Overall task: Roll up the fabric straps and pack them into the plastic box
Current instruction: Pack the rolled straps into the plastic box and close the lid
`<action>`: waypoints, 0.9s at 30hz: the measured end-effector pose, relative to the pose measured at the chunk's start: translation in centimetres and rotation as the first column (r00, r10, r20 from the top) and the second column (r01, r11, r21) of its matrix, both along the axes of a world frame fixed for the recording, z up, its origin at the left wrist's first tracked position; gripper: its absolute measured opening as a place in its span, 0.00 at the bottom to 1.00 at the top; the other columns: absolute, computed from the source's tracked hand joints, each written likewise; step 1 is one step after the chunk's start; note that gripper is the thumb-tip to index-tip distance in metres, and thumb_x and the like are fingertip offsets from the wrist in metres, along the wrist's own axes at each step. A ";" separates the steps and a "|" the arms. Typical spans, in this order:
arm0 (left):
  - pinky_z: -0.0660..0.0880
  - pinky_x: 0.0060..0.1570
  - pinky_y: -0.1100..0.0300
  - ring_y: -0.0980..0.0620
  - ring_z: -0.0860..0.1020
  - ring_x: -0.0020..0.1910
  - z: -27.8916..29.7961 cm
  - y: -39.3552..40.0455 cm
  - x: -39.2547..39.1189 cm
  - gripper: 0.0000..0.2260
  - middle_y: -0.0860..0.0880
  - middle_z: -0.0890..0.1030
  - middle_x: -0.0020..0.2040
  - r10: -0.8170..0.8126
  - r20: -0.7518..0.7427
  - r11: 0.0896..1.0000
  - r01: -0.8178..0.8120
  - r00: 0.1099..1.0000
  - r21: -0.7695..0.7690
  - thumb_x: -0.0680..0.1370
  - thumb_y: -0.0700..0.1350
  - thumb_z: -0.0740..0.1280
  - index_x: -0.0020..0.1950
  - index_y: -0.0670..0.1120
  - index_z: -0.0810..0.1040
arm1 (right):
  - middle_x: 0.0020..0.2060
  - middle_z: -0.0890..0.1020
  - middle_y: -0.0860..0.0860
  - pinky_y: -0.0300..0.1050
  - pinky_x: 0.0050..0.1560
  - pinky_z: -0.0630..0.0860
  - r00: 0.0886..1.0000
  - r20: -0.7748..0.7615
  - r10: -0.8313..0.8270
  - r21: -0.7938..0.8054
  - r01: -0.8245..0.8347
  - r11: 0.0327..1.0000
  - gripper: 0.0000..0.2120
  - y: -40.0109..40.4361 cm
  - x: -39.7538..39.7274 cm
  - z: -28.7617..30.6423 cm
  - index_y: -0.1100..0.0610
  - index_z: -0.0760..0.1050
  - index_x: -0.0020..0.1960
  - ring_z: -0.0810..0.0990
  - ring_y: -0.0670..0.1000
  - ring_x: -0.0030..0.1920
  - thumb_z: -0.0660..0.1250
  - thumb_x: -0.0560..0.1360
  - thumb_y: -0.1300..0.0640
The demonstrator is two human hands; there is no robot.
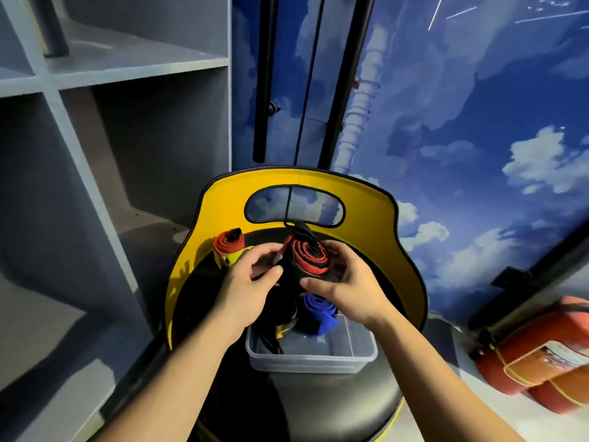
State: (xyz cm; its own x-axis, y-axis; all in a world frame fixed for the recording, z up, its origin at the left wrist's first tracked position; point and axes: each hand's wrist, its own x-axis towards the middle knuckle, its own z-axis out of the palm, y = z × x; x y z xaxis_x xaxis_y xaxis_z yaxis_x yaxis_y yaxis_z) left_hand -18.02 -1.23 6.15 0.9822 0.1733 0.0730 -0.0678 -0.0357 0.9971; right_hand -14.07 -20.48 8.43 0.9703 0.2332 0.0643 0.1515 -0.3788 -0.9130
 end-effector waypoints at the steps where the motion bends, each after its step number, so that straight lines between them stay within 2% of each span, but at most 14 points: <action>1: 0.76 0.58 0.61 0.59 0.81 0.56 0.1 -0.8 -0.3 0.19 0.58 0.83 0.58 -0.019 -0.003 1.000 0.019 1.000 0.002 0.79 0.36 0.69 0.58 0.61 0.81 | 0.58 0.83 0.50 0.49 0.63 0.78 1.000 -0.015 0.002 0.003 -0.002 1.000 0.35 -1.1 -0.4 0.3 0.54 0.71 0.67 0.83 0.48 0.58 0.82 0.64 0.60; 4: 0.76 0.52 0.69 0.64 0.81 0.51 0.8 -3.5 -1.1 0.17 0.59 0.82 0.55 -0.057 0.019 0.998 0.057 0.998 -0.003 0.77 0.35 0.71 0.55 0.59 0.80 | 0.60 0.83 0.50 0.49 0.64 0.77 1.000 -0.015 0.017 -0.017 -0.018 1.000 0.34 -4.1 -1.6 1.1 0.54 0.71 0.68 0.83 0.47 0.59 0.80 0.66 0.64; 6: 0.75 0.50 0.71 0.67 0.80 0.50 0.8 -5.0 -1.5 0.17 0.60 0.81 0.56 -0.064 0.022 0.998 0.063 0.998 0.028 0.77 0.37 0.71 0.55 0.59 0.79 | 0.59 0.83 0.49 0.45 0.62 0.78 1.000 -0.017 0.014 -0.019 -0.015 1.000 0.30 -5.6 -2.4 1.5 0.50 0.72 0.65 0.83 0.45 0.58 0.79 0.68 0.66; 9: 0.75 0.48 0.70 0.65 0.81 0.51 0.3 -7.0 -1.7 0.16 0.60 0.82 0.55 -0.106 -0.012 0.994 0.106 0.994 0.035 0.77 0.38 0.73 0.54 0.59 0.79 | 0.55 0.82 0.44 0.30 0.52 0.76 1.000 -0.003 -0.022 -0.073 0.022 0.997 0.30 -7.1 -3.1 1.3 0.48 0.71 0.62 0.81 0.35 0.53 0.82 0.66 0.61; 11: 0.76 0.46 0.68 0.62 0.83 0.50 -0.2 -7.8 -1.8 0.15 0.58 0.83 0.53 -0.146 -0.033 0.989 0.147 0.989 0.034 0.76 0.37 0.74 0.53 0.57 0.79 | 0.54 0.79 0.39 0.25 0.49 0.73 0.999 0.010 -0.040 -0.135 0.041 0.990 0.35 -7.9 -3.3 0.7 0.49 0.70 0.65 0.78 0.29 0.51 0.84 0.64 0.55; 14: 0.79 0.48 0.63 0.56 0.84 0.48 -1.0 -8.1 -1.8 0.14 0.54 0.83 0.51 -0.210 -0.094 0.976 0.215 0.973 0.041 0.75 0.36 0.74 0.53 0.53 0.79 | 0.55 0.80 0.40 0.27 0.53 0.74 0.999 -0.029 -0.031 -0.199 0.025 0.980 0.39 -8.9 -3.1 -0.6 0.50 0.70 0.68 0.79 0.31 0.53 0.85 0.62 0.52; 17: 0.78 0.48 0.63 0.53 0.85 0.47 -1.8 -7.5 -1.2 0.12 0.53 0.84 0.50 -0.269 -0.156 0.955 0.284 0.950 0.080 0.76 0.35 0.72 0.53 0.50 0.81 | 0.58 0.81 0.44 0.40 0.63 0.76 0.996 -0.084 -0.003 -0.244 -0.018 0.970 0.44 -9.6 -2.5 -1.9 0.50 0.70 0.71 0.81 0.39 0.57 0.83 0.58 0.48; 20: 0.76 0.52 0.65 0.61 0.83 0.49 -2.8 -6.6 -0.5 0.10 0.56 0.85 0.49 -0.277 -0.180 0.908 0.318 0.944 0.273 0.78 0.37 0.70 0.52 0.51 0.83 | 0.57 0.82 0.45 0.42 0.62 0.77 0.988 -0.146 0.042 -0.239 -0.076 0.968 0.41 -10.5 -1.8 -2.9 0.50 0.71 0.70 0.82 0.41 0.56 0.81 0.59 0.59; 22: 0.71 0.57 0.69 0.66 0.78 0.53 -3.9 -5.9 0.0 0.08 0.61 0.83 0.51 -0.213 -0.111 0.796 0.238 0.971 0.557 0.77 0.42 0.72 0.53 0.54 0.83 | 0.55 0.82 0.45 0.38 0.58 0.77 0.983 -0.172 0.062 -0.243 -0.103 0.965 0.37 -11.2 -1.3 -3.1 0.48 0.71 0.67 0.82 0.40 0.54 0.80 0.62 0.66; 24: 0.64 0.63 0.66 0.62 0.72 0.62 -5.1 -5.4 0.5 0.11 0.61 0.79 0.59 -0.205 0.020 0.611 0.111 0.979 0.784 0.76 0.46 0.73 0.58 0.55 0.82 | 0.54 0.82 0.45 0.37 0.55 0.77 0.980 -0.183 0.084 -0.226 -0.125 0.966 0.35 -11.6 -0.9 -3.2 0.47 0.71 0.65 0.82 0.40 0.52 0.79 0.64 0.68; 25: 0.62 0.67 0.64 0.58 0.70 0.66 -5.7 -5.3 0.7 0.14 0.59 0.78 0.62 -0.212 0.051 0.563 0.079 0.976 0.823 0.75 0.48 0.74 0.61 0.54 0.81 | 0.54 0.81 0.45 0.37 0.55 0.77 0.977 -0.190 0.097 -0.215 -0.137 0.967 0.35 -11.7 -0.7 -3.1 0.46 0.71 0.65 0.82 0.40 0.52 0.78 0.64 0.68; 27: 0.59 0.74 0.57 0.52 0.65 0.74 -6.7 -5.5 1.1 0.21 0.56 0.73 0.70 -0.205 0.034 0.526 0.081 0.978 0.847 0.75 0.52 0.74 0.68 0.54 0.77 | 0.55 0.81 0.46 0.37 0.57 0.78 0.972 -0.203 0.119 -0.205 -0.161 0.965 0.35 -11.5 -0.5 -3.2 0.46 0.71 0.65 0.81 0.40 0.54 0.78 0.63 0.66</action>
